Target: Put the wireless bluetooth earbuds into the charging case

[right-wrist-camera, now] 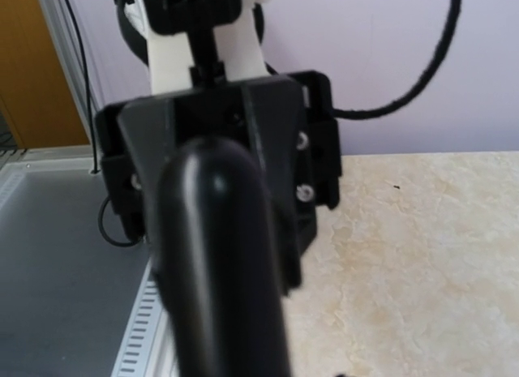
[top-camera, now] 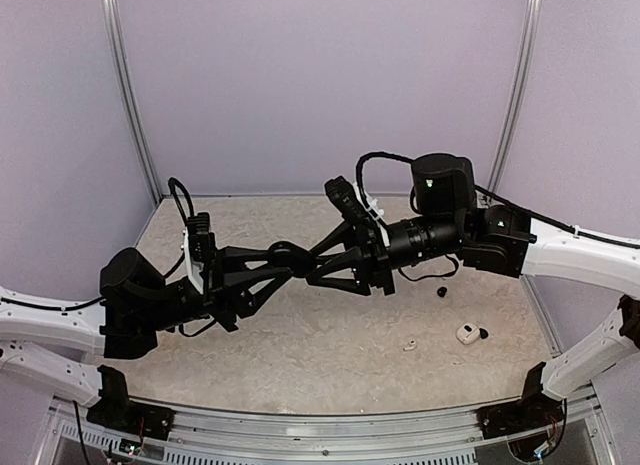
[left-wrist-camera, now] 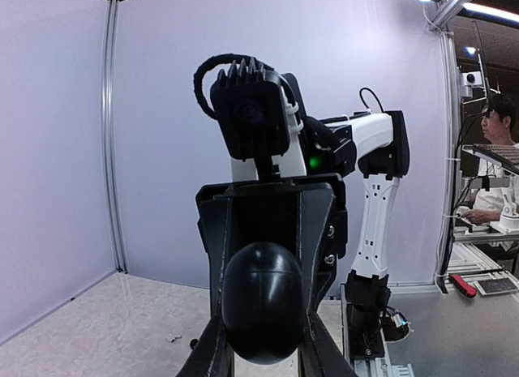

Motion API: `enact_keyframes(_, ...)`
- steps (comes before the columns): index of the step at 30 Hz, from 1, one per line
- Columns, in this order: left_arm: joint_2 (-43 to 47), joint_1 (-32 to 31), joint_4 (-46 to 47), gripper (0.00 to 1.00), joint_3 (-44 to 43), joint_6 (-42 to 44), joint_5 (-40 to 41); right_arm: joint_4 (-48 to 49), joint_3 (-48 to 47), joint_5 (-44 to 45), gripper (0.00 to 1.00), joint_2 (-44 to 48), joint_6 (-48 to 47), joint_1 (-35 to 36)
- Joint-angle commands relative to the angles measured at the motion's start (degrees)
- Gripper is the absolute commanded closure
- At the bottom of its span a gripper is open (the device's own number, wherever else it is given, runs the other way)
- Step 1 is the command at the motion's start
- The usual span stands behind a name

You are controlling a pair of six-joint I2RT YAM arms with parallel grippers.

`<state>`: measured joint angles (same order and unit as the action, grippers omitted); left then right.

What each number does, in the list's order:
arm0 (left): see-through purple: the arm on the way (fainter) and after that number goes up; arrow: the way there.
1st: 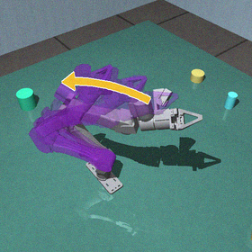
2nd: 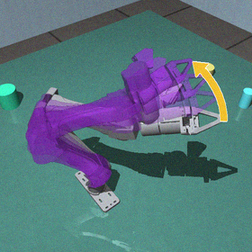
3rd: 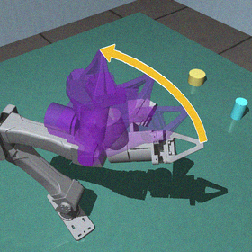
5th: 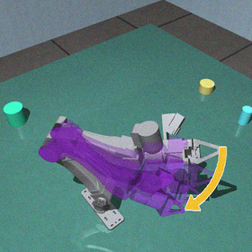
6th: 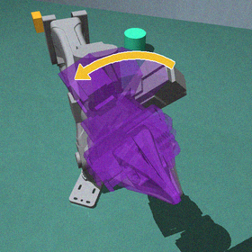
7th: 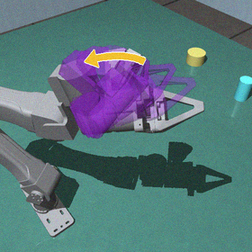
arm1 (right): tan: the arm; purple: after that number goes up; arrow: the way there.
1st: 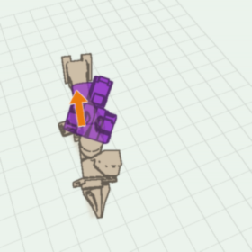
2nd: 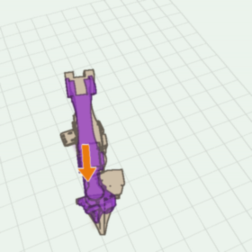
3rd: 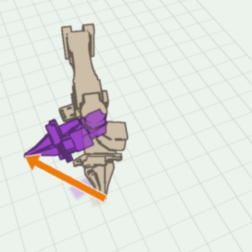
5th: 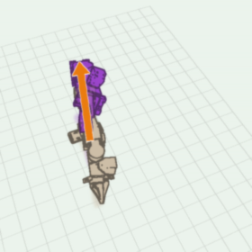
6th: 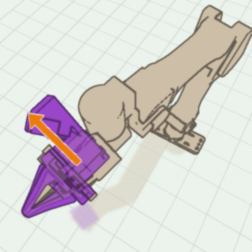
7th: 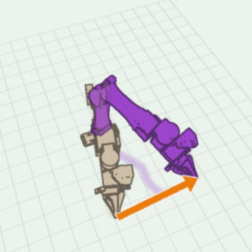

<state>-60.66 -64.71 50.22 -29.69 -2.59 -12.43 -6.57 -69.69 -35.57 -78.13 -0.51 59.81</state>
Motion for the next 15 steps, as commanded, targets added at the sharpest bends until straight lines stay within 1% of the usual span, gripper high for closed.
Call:
enact_keyframes(1,-1.54,-1.19,3.72,0.86,0.42,0.27,1.07,0.15,-2.05,-1.11,0.64,-0.68,0.23,-0.12)
enact_keyframes(8,-2.61,-1.46,3.82,0.86,0.26,0.17,1.44,0.28,-1.72,-2.51,0.78,-0.73,0.08,-0.13)
enact_keyframes(9,-2.54,-1.44,3.58,0.84,0.26,0.23,1.52,0.06,-1.67,-2.41,0.81,-0.71,-0.05,-0.16)
enact_keyframes(10,-2.53,-1.45,3.08,0.8,0.25,0.21,1.59,-0.34,-1.72,-2.26,0.84,-0.59,-0.3,-0.16)
enact_keyframes(11,-2.4,-1.34,1.69,0.72,0.03,0.34,1.84,-0.95,-1.87,-2.15,0.87,-0.4,-0.63,-0.14)
enact_keyframes(12,-1.8,-1.26,-0.54,0.6,-0.37,0.62,2.26,-1.79,-2.1,-1.83,0.88,-0.24,-1.08,-0.13)
enact_keyframes(14,-0.53,-1.06,-6.95,0.39,-1.6,0.89,3.01,-3.55,-2.12,-0.77,0.89,0.31,-2.01,-0.15)
enact_keyframes(15,0.15,-0.86,-9.78,0.32,-2.09,0.49,2.76,-4.27,-1.9,-0.27,0.9,0.63,-2.37,-0.16)
